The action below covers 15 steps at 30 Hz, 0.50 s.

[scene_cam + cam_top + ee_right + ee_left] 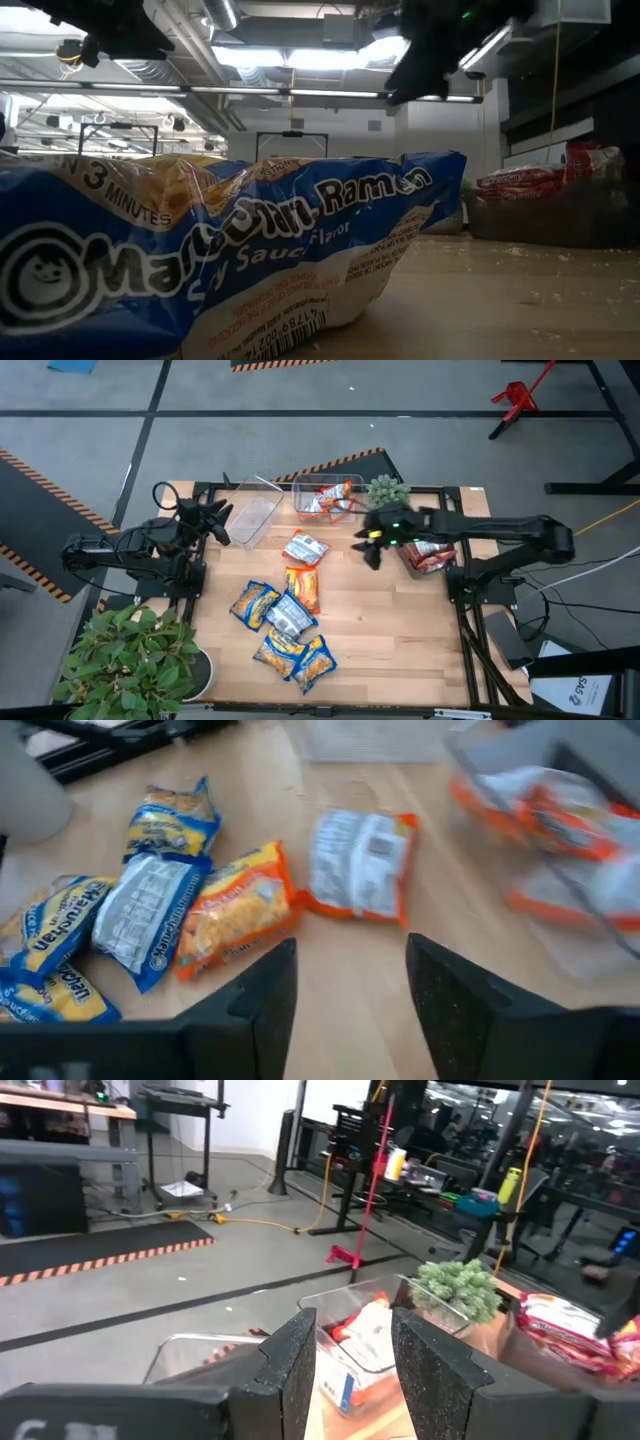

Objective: Sort Maruchan noodles
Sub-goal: Put the orange noodle pack into the right transparent bin

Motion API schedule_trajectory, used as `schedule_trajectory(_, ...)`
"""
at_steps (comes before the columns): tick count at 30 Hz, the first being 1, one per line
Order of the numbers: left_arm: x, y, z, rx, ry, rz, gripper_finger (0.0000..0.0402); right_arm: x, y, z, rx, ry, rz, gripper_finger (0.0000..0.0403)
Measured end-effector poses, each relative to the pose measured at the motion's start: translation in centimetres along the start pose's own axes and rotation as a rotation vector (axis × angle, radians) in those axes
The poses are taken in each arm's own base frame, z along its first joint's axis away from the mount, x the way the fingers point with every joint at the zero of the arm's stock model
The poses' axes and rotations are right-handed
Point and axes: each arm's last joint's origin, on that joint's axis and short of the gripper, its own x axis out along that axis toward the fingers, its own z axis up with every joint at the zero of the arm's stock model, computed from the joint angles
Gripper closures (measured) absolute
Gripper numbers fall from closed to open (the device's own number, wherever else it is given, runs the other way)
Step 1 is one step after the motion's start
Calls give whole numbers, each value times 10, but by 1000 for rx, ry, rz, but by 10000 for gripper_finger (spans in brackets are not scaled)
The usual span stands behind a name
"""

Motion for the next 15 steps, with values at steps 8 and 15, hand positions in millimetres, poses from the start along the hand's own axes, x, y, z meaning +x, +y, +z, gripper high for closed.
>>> schedule_trajectory(8, 0, 0, 0, 1, 5, -13, 274, 78, -8, -6, 35, -27, -12, 132)
schedule_trajectory(15, 0, 0, 0, -3, 2, -13, 274, 120, -15, -11, 179, -127, -65, 121)
